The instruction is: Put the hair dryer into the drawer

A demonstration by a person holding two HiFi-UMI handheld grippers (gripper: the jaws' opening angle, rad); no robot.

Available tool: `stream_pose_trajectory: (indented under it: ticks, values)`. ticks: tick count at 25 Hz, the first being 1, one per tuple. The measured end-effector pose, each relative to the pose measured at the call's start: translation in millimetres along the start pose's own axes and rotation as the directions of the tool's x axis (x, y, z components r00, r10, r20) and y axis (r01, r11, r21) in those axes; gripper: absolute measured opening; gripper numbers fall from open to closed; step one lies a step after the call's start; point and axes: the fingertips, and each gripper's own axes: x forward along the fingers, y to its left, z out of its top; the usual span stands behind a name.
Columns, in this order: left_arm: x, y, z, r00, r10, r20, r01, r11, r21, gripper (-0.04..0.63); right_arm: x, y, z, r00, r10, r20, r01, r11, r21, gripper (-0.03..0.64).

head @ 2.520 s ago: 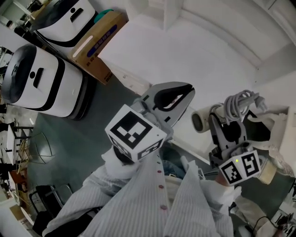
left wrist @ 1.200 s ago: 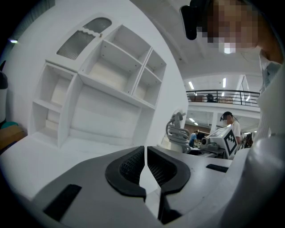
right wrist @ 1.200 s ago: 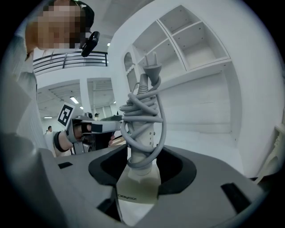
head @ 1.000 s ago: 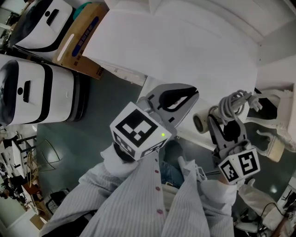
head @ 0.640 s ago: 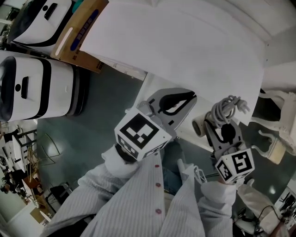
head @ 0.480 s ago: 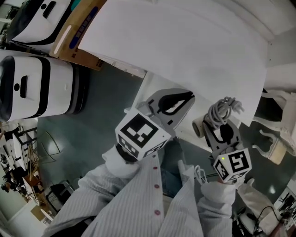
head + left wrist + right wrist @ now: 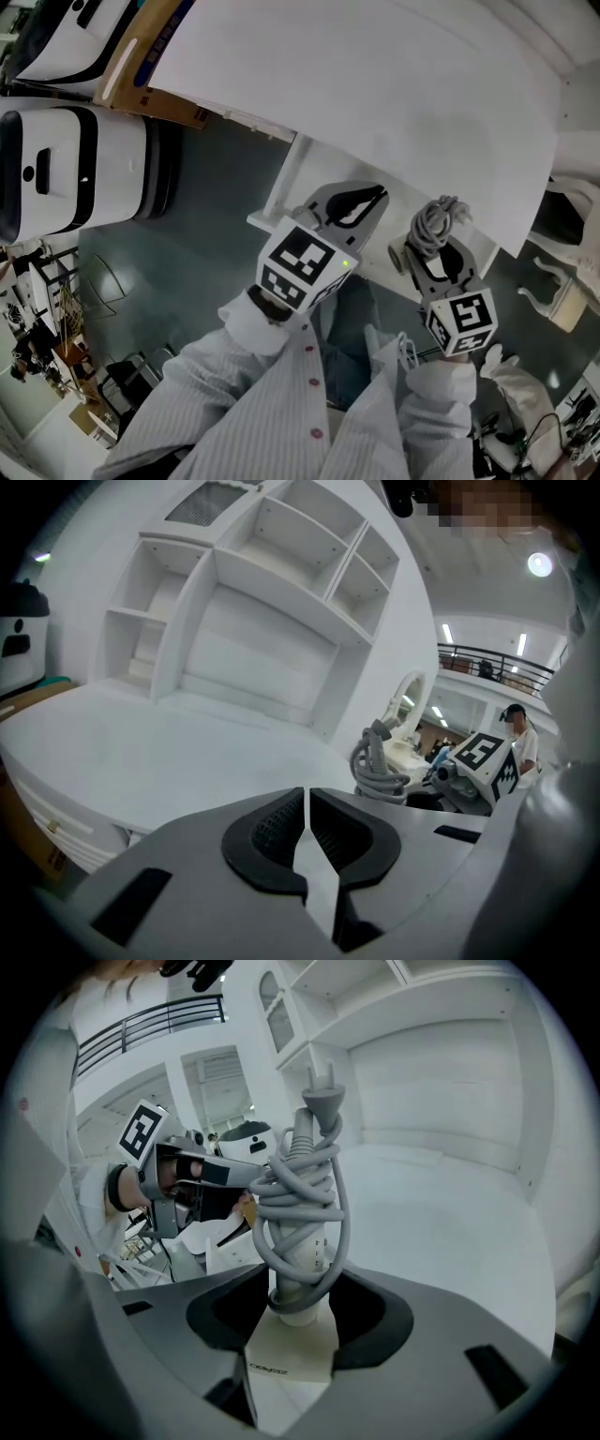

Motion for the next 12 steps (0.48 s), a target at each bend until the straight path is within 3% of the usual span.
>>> stream_pose_trajectory:
  ticks: [12]
  values:
    - [23, 22, -53, 0.994, 0.026, -0.102, -0.031, 0.999, -0.039, 0.028, 47, -10, -57, 0.986, 0.041, -0.164, -0.048, 0.998, -0.037, 0.195]
